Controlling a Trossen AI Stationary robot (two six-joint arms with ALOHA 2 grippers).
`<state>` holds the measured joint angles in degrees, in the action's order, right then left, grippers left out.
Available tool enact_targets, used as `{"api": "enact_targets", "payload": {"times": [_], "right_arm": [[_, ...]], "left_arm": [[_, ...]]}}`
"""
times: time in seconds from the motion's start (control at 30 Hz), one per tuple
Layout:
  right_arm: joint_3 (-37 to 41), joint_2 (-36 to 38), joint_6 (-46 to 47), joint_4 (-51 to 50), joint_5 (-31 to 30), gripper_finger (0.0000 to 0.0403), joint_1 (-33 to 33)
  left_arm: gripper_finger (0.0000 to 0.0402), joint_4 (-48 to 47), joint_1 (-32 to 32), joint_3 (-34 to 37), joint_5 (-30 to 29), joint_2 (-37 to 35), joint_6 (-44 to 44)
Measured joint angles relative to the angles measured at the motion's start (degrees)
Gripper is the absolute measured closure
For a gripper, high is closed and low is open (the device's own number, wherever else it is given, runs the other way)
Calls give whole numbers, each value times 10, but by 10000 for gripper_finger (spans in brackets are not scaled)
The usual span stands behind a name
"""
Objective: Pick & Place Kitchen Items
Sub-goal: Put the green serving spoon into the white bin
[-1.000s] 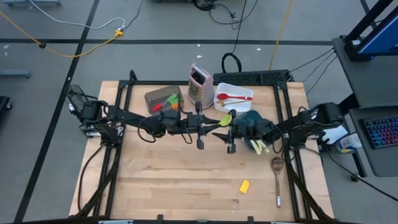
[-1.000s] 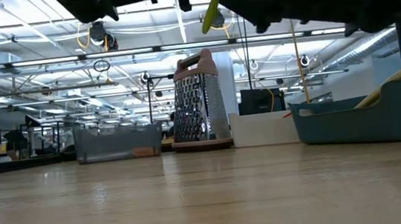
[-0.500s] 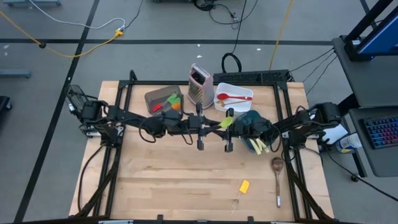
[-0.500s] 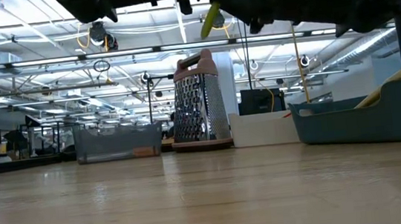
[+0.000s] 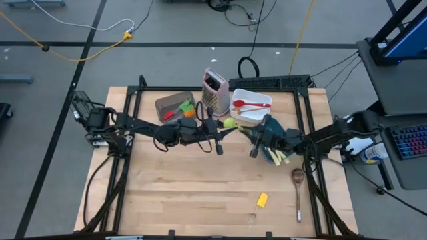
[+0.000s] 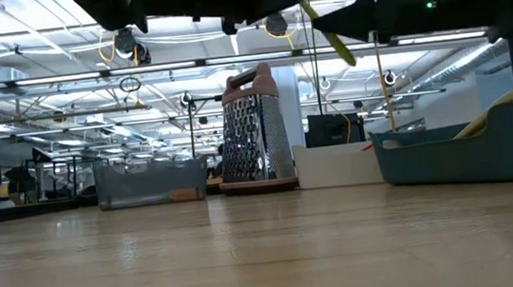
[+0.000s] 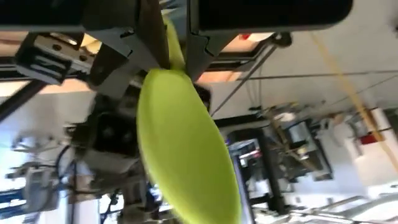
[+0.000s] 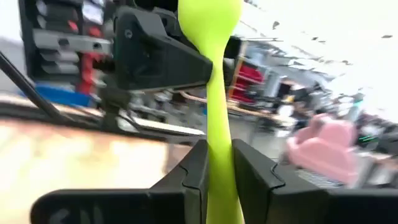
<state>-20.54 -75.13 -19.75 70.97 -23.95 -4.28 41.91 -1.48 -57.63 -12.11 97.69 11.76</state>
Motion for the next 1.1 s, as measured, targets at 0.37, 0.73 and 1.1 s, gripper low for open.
{"api": "enact_targets", "payload": {"times": [0.37, 0.73, 1.1], "right_arm": [[4, 105, -274, -135, -275, 358, -19], [4, 111, -634, -219, -477, 357, -5], [4, 109, -581, -331, -416, 356, 68]], "left_arm": [[372, -132, 4, 2, -68, -1, 10], [371, -131, 4, 2, -204, -1, 50], [371, -164, 10, 1, -245, -1, 78]]}}
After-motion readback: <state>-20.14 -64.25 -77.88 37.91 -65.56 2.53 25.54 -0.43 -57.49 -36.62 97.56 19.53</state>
